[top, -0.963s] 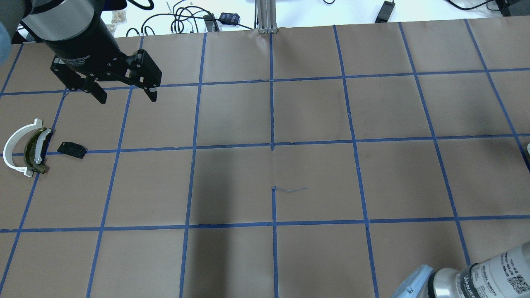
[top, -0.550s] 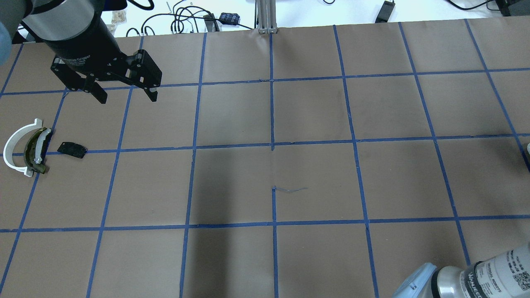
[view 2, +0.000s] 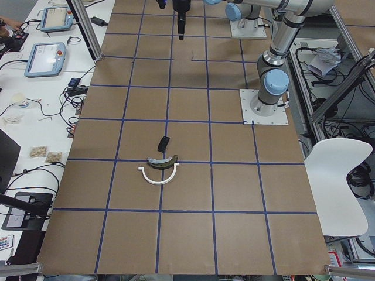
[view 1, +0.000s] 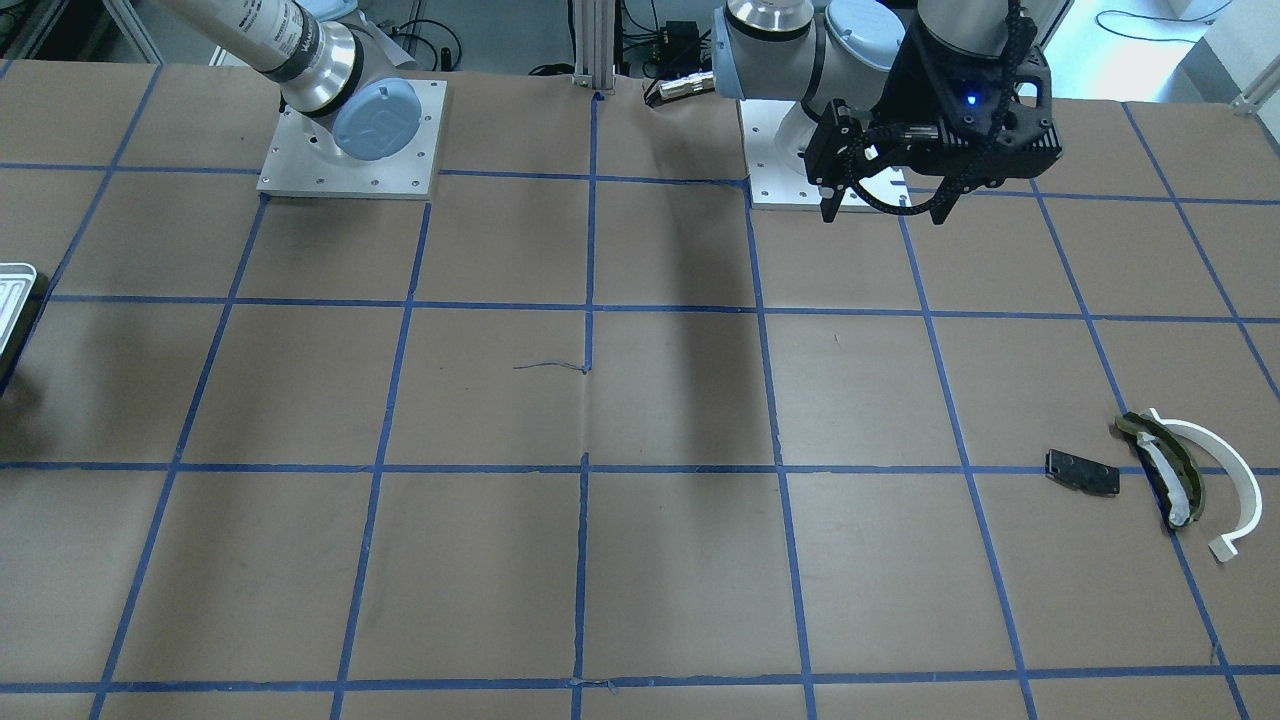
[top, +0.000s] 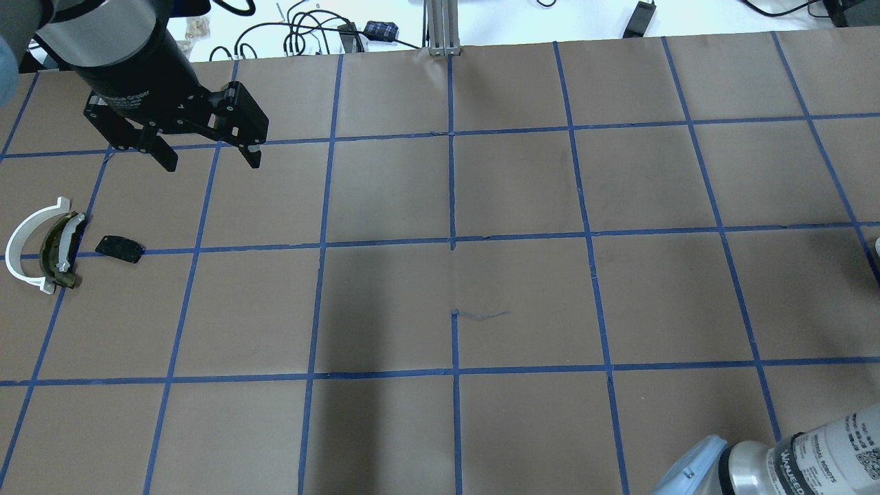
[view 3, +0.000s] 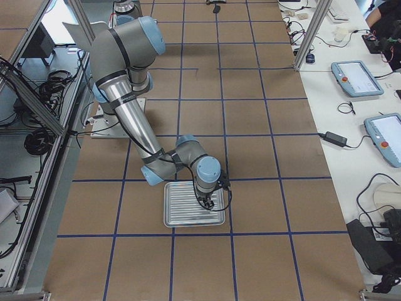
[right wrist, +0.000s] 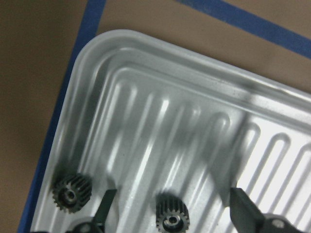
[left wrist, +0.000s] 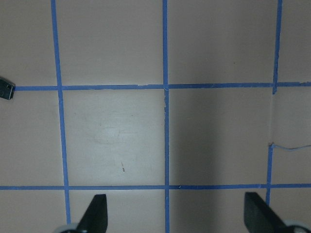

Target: Place bearing gear from tray to pile

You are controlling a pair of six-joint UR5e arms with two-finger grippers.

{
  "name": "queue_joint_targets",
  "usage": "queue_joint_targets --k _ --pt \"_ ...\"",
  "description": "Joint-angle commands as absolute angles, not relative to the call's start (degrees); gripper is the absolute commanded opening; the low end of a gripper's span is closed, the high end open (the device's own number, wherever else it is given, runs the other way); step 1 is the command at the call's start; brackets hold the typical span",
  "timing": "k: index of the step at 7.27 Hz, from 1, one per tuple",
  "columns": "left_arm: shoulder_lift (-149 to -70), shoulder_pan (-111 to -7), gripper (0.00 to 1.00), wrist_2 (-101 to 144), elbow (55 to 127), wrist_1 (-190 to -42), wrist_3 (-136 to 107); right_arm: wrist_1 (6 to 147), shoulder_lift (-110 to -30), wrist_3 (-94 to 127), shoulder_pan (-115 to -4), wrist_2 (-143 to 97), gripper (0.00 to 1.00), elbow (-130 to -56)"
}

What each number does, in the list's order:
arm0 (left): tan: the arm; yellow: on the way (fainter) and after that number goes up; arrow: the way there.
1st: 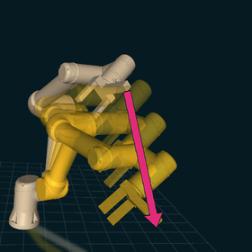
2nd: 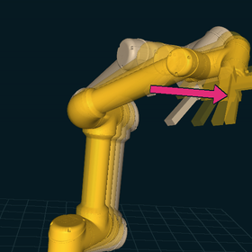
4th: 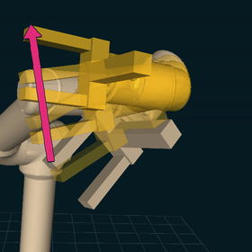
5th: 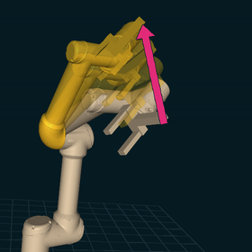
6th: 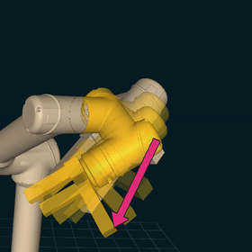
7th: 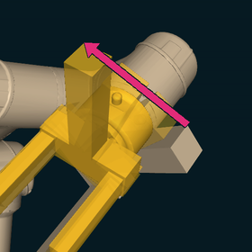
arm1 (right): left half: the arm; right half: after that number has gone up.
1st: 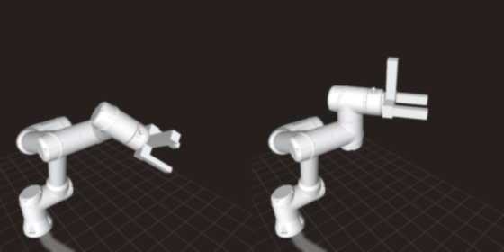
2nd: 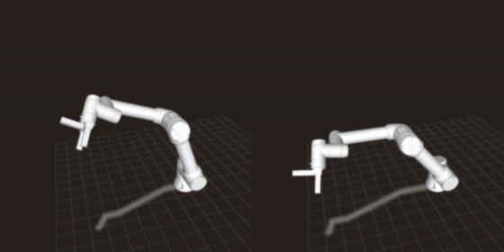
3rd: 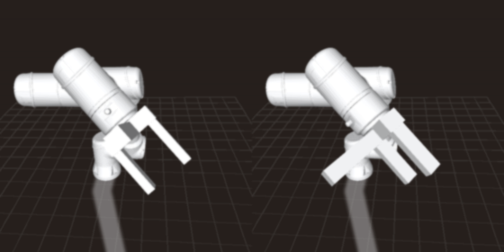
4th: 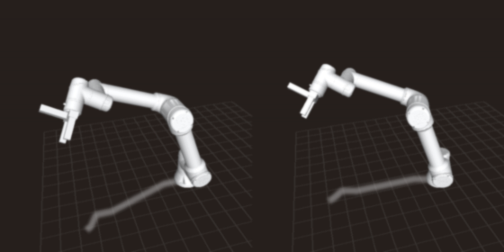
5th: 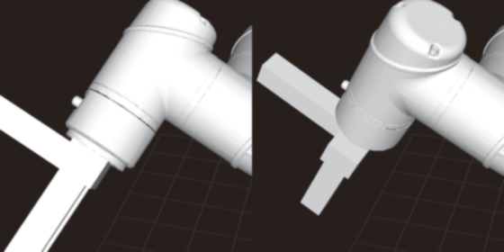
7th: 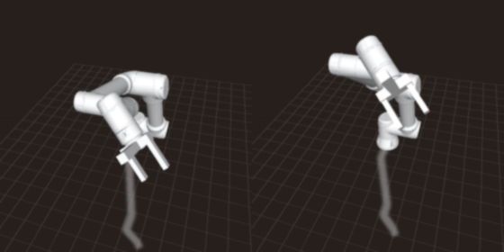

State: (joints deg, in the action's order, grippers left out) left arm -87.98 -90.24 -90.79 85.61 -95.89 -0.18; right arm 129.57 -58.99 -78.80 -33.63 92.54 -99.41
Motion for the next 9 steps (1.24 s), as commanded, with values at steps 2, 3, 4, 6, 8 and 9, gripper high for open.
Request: queue_joint_targets --k 2,3,4,6,8,9 --pt "-88.0 -90.3 1.00 -90.8 85.6 -95.9 -0.2 129.6 -59.1 -79.2 -33.6 92.9 0.48 -99.3" --pt "-88.0 -90.3 1.00 -90.8 85.6 -95.9 -0.2 129.6 -59.1 -79.3 -33.6 93.2 0.48 -99.4" --pt "-88.0 -90.3 1.00 -90.8 85.6 -95.9 -0.2 129.6 -59.2 -79.4 -33.6 93.3 0.47 -99.4" --pt "-88.0 -90.3 1.00 -90.7 85.6 -95.9 -0.2 129.5 -59.2 -79.4 -33.6 93.4 0.41 -99.1" --pt "-88.0 -90.3 1.00 -90.8 85.6 -95.9 -0.2 129.2 -59.2 -79.4 -33.5 93.5 0.29 -99.0" --pt "-88.0 -90.3 1.00 -90.8 85.5 -95.9 -0.2 128.9 -59.6 -79.3 -33.6 93.9 0.25 -99.0"
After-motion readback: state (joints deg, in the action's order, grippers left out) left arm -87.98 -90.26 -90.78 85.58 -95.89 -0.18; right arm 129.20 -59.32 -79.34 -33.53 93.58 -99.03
